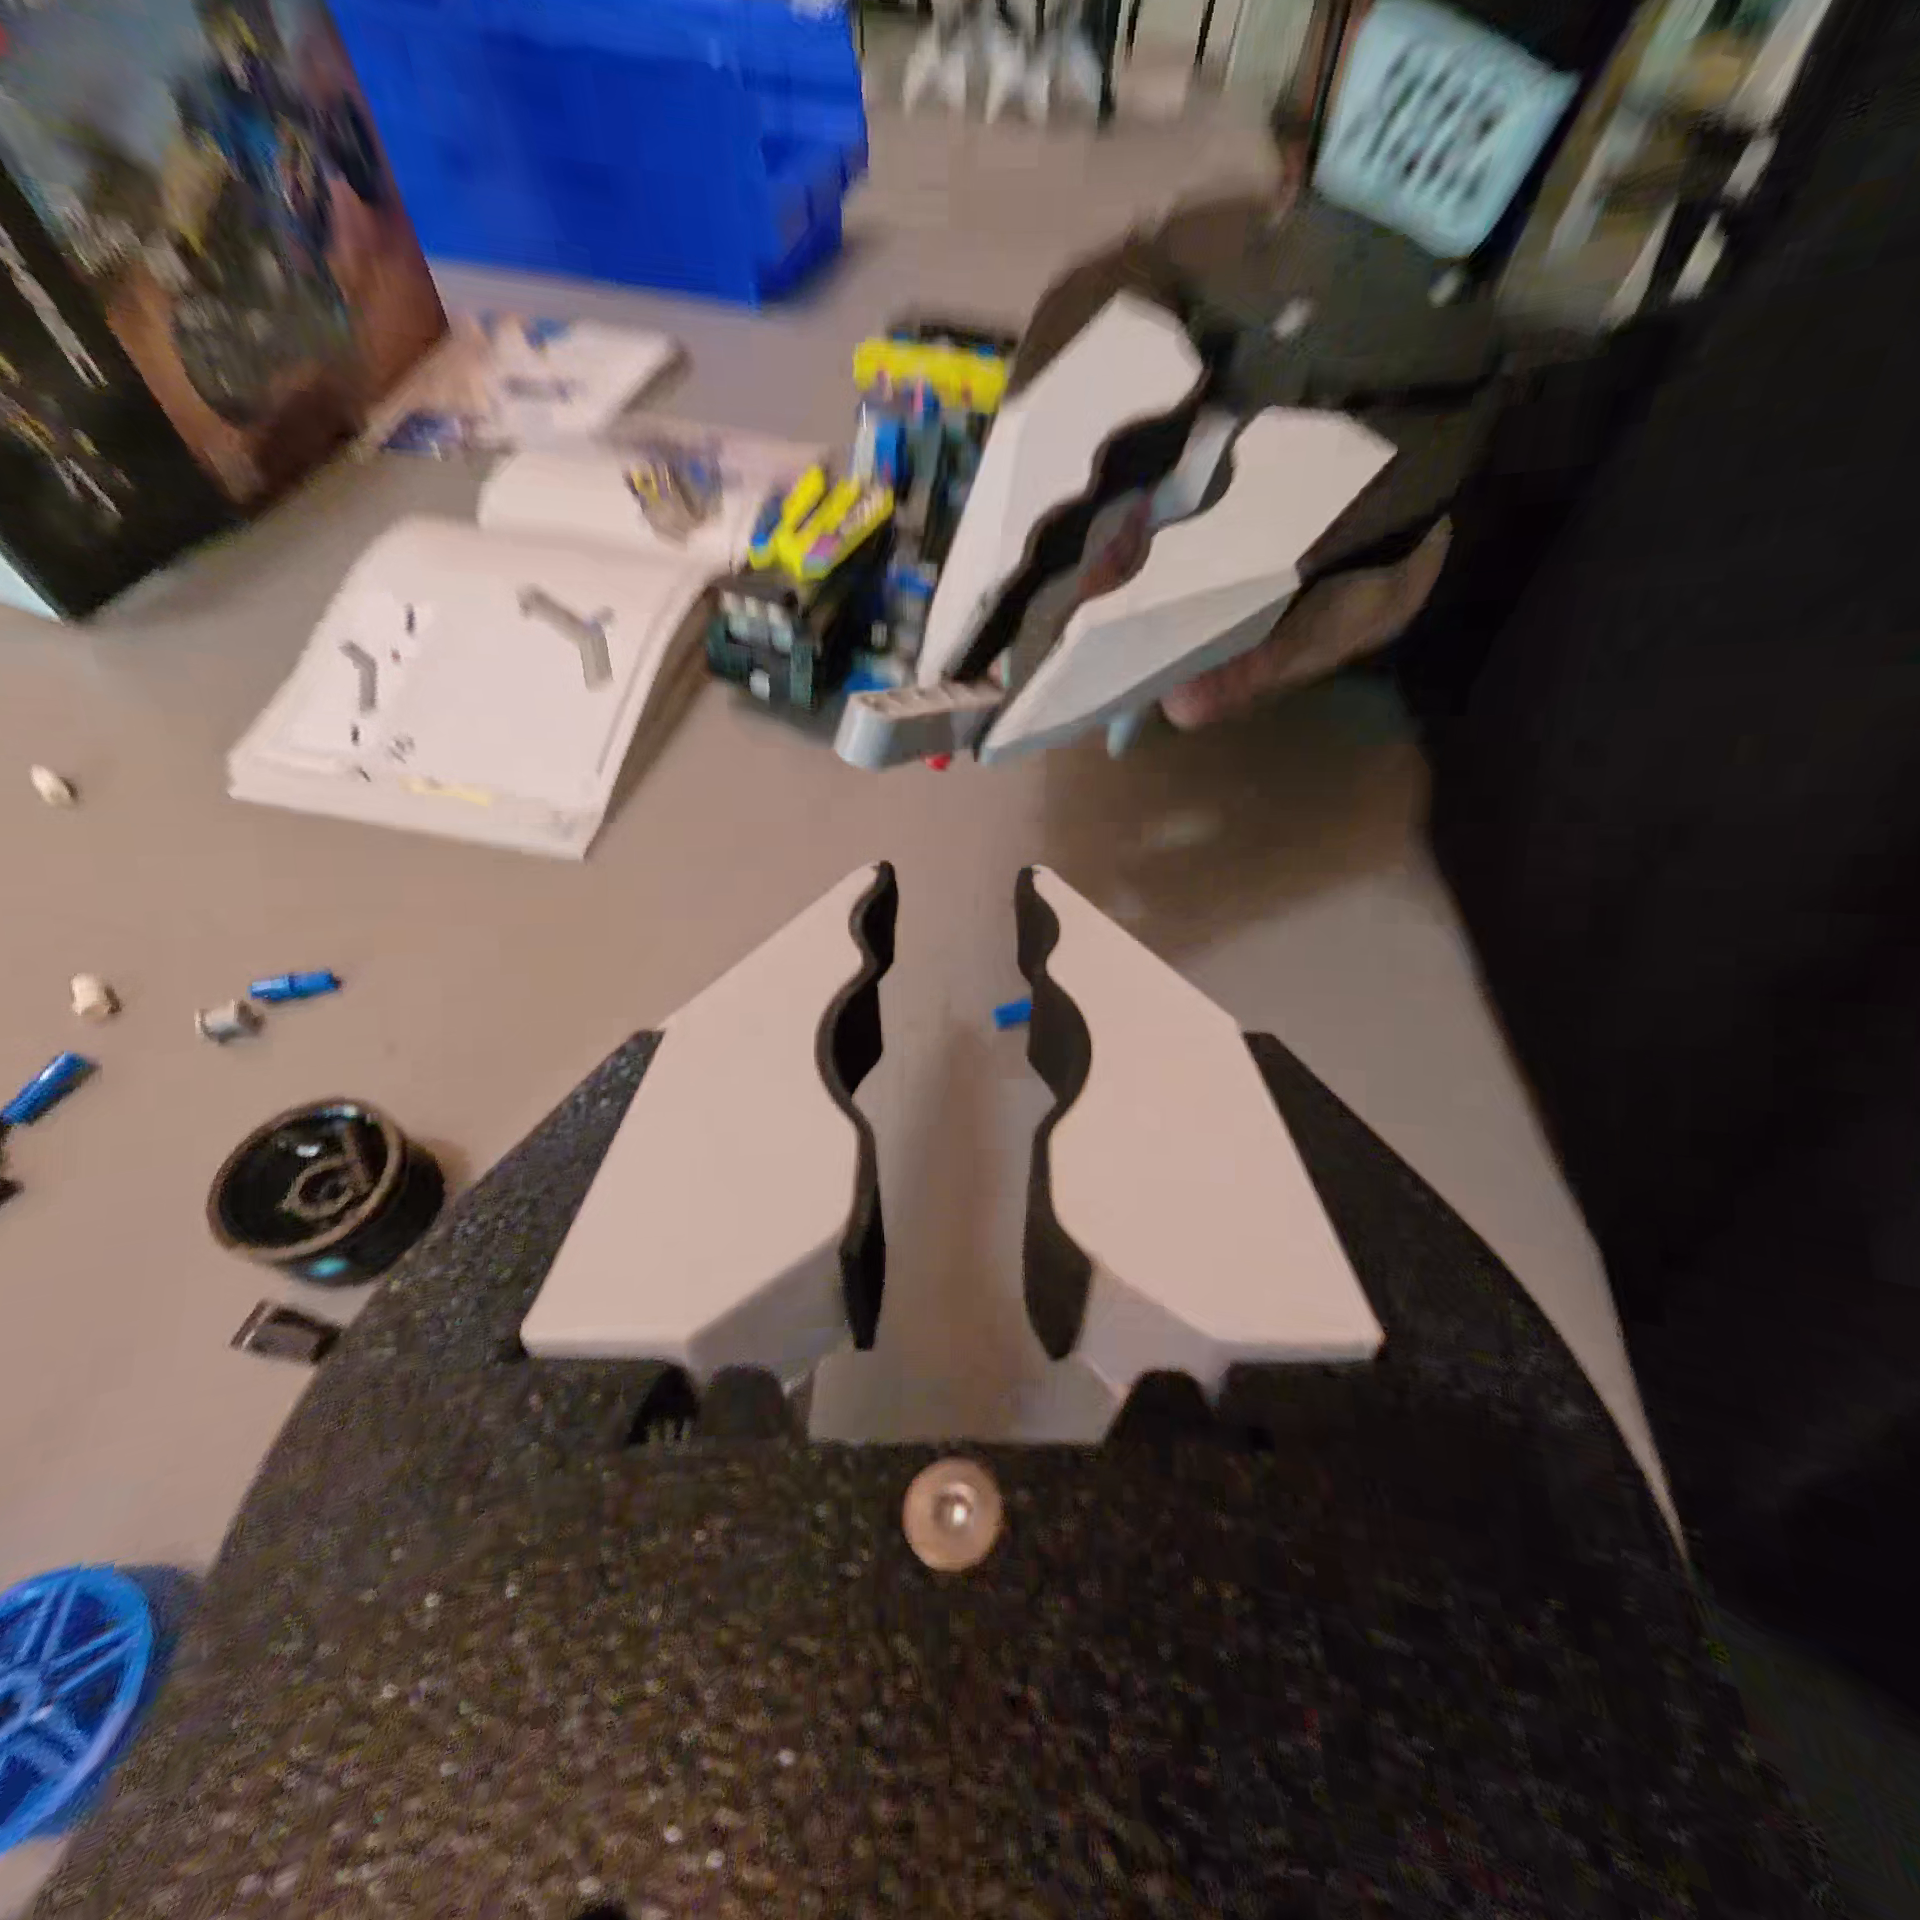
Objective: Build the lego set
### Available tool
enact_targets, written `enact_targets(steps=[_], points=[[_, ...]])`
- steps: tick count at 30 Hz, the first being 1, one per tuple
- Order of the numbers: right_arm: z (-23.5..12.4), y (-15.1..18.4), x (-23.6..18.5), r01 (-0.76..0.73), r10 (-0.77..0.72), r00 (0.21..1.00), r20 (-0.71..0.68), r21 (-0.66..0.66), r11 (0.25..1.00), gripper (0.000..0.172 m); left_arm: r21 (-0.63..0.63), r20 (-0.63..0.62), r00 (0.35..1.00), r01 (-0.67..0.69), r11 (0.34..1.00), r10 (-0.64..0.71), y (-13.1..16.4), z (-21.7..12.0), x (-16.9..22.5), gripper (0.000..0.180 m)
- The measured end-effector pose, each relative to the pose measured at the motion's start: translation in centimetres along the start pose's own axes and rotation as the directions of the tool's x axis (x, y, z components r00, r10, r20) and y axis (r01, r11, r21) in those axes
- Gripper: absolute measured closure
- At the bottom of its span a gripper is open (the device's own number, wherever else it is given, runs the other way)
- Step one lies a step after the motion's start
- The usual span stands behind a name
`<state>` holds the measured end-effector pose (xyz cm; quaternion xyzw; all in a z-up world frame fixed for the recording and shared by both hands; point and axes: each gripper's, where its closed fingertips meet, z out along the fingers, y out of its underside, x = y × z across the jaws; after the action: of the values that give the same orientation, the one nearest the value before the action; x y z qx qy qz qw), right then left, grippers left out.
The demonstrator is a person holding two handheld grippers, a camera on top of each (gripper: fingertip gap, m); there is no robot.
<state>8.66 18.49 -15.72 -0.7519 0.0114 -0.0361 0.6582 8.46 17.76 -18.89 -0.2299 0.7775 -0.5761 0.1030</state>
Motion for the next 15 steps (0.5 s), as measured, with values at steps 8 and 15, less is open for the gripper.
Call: enact_targets(steps=[8, 15], points=[[-0.9, -1.9, 0.9, -0.793, 0.721, 0.593, 0.358, 0.101, 0.601, 0.168, 0.292, -0.085, 0.987, 0.159, 0.943, -0.14, -4.3, -1.3, 0.0, 0.168], [-0.8, -1.9, 0.7, -0.817, 0.735, 0.558, 0.387, 0.101, 0.567, 0.167, 0.291, -0.104, 0.978, 0.204, 0.935, -0.181, -5.1, -0.8, 0.0, 0.17]])
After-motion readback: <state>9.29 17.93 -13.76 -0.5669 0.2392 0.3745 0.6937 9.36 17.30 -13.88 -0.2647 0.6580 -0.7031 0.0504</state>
